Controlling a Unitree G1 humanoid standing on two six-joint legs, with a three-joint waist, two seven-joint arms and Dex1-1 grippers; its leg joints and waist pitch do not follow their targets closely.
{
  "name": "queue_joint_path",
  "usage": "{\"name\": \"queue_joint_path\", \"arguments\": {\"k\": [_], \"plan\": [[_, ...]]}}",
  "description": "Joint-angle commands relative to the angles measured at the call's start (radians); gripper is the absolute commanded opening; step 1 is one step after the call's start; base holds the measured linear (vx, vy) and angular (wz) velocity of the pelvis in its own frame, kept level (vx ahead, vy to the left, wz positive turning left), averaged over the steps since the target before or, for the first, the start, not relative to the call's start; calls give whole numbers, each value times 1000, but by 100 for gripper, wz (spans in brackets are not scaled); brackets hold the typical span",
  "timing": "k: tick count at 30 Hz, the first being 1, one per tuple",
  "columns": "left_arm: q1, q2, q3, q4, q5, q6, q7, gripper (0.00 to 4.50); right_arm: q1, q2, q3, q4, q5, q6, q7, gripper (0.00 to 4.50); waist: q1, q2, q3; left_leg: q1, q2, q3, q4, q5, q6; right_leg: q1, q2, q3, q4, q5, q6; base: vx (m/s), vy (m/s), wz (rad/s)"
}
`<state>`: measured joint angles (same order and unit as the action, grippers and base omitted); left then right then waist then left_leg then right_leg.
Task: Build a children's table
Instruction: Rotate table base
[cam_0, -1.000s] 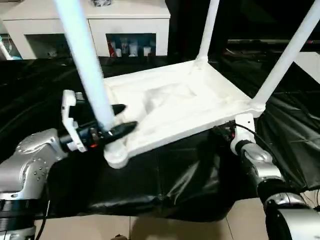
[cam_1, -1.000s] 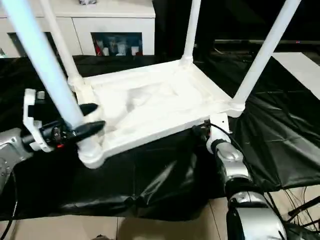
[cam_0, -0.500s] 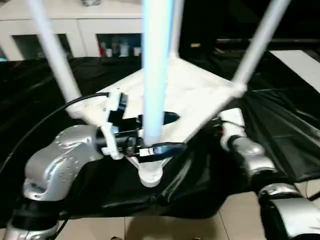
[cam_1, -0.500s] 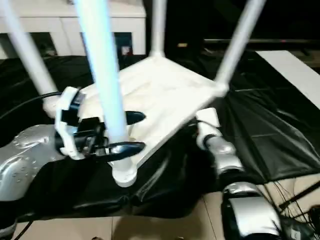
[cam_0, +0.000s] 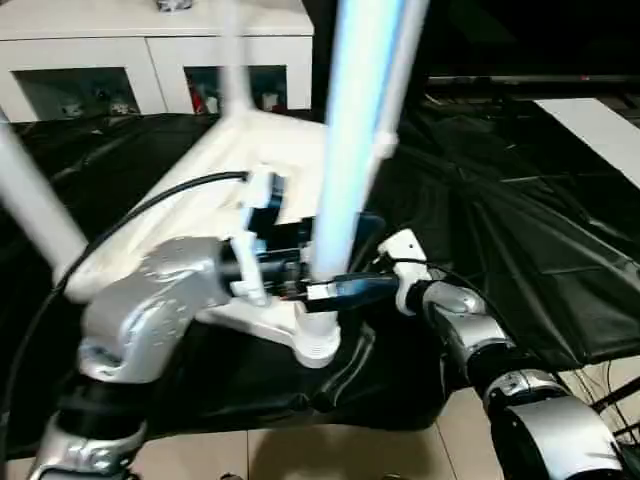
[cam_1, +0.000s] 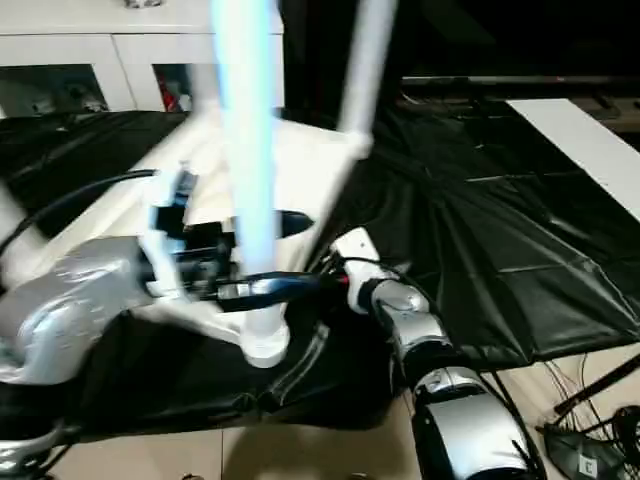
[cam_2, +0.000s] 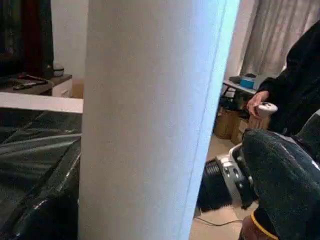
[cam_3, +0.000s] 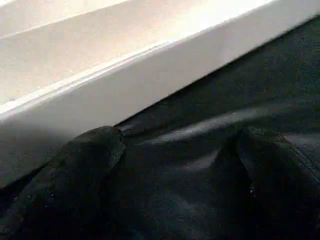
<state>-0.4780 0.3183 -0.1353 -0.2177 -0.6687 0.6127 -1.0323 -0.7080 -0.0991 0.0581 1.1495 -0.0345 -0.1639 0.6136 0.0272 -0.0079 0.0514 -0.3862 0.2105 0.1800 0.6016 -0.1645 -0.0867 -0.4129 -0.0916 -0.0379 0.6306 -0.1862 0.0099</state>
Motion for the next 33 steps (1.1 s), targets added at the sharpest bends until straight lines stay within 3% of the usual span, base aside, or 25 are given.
{"name": "queue_joint_path", "arguments": {"k": [1, 7, 11, 18, 22, 28, 31, 33], "plan": [[-29, -26, -48, 3, 14, -23, 5, 450, -27, 58, 53, -12, -15, -19, 57, 443, 11, 4, -66, 14, 8, 5, -72, -250, 27, 55, -26, 23, -66, -133, -270, 0, 0, 0], [-85, -53, -68, 154, 190, -146, 108, 450, -35, 32, 53, 15, -56, -33, -79, 443, 14, 6, -65, 14, 7, 3, -74, -262, 22, 53, -26, 22, -71, -150, -254, 0, 0, 0], [-116, -38, -63, 245, 270, -207, 157, 450, -53, 7, 6, 36, -45, -9, -171, 443, 17, 8, -69, 18, 6, 3, -72, -256, 17, 52, -26, 23, -69, -142, -248, 0, 0, 0], [-126, 6, -64, 320, 339, -278, 142, 450, -62, -36, -56, 50, -8, -8, -269, 443, 28, 11, -71, 17, 4, 5, -70, -229, 24, 53, -25, 21, -63, -85, -256, 0, 0, 0], [-113, 26, -66, 309, 331, -253, 123, 450, -62, -46, -70, 50, 2, -9, -273, 443, 30, 12, -71, 18, 4, 5, -71, -244, 17, 52, -25, 21, -63, -96, -256, 0, 0, 0], [-34, 119, -131, 242, 335, -149, 51, 450, -47, -90, -93, 14, 29, -15, -184, 443, 33, 13, -70, 19, 7, 5, -71, -251, 22, 50, -24, 20, -61, -96, -261, 0, 0, 0], [58, 98, -197, 271, 431, -159, 145, 450, 1, -200, -37, -56, -11, -5, -38, 443, 36, 10, -66, 20, 9, 7, -72, -273, 22, 49, -21, 21, -69, -124, -249, 0, 0, 0], [68, 87, -202, 283, 438, -155, 161, 450, 13, -226, -26, -75, -19, 4, -5, 443, 46, 9, -69, 19, 7, 7, -70, -256, 24, 52, -24, 23, -71, -129, -241, 0, 0, 0]]}}
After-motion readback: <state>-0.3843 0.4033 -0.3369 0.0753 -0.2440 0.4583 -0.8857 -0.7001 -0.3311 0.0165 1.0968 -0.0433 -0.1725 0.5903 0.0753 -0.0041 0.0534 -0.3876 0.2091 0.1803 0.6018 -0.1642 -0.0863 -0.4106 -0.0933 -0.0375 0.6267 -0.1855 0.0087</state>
